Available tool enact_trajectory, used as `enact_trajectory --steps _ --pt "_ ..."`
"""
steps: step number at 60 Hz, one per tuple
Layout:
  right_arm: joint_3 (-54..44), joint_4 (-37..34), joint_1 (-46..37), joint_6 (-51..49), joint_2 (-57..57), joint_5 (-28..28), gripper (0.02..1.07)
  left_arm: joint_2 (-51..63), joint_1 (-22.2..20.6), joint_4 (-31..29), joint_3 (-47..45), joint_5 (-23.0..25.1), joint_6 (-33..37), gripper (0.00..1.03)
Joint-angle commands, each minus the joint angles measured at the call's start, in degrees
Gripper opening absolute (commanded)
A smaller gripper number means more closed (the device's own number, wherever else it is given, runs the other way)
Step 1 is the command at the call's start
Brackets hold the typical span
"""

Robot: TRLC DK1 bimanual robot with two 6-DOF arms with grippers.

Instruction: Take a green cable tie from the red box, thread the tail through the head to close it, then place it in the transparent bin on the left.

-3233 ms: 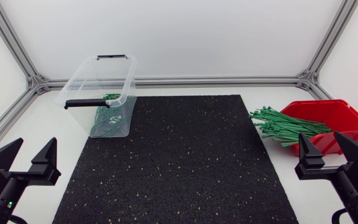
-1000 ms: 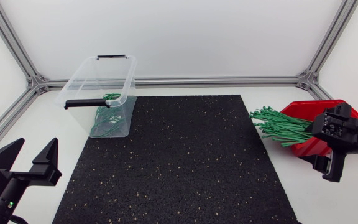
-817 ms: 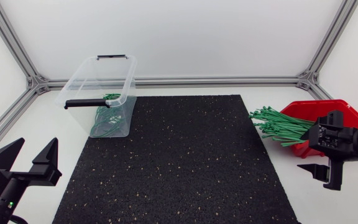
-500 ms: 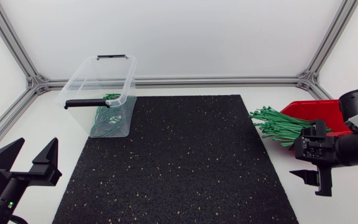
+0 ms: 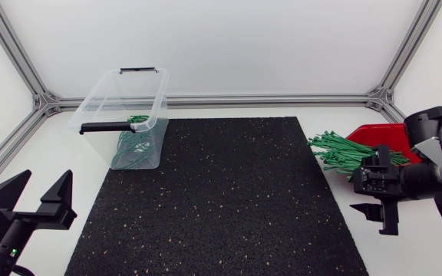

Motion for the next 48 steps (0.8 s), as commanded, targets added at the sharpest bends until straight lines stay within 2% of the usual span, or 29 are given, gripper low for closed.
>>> enact_trajectory --steps 1,48 --pt "-1.0 0.5 0.5 -1.0 1.0 0.2 0.74 -0.1 -0.3 -1.3 -2.2 0.3 -1.0 0.99" --pt "1.6 3.5 1.6 -0.3 3.7 -1.0 0.74 -0.1 -2.0 -1.4 -2.2 0.7 -2.2 0.99"
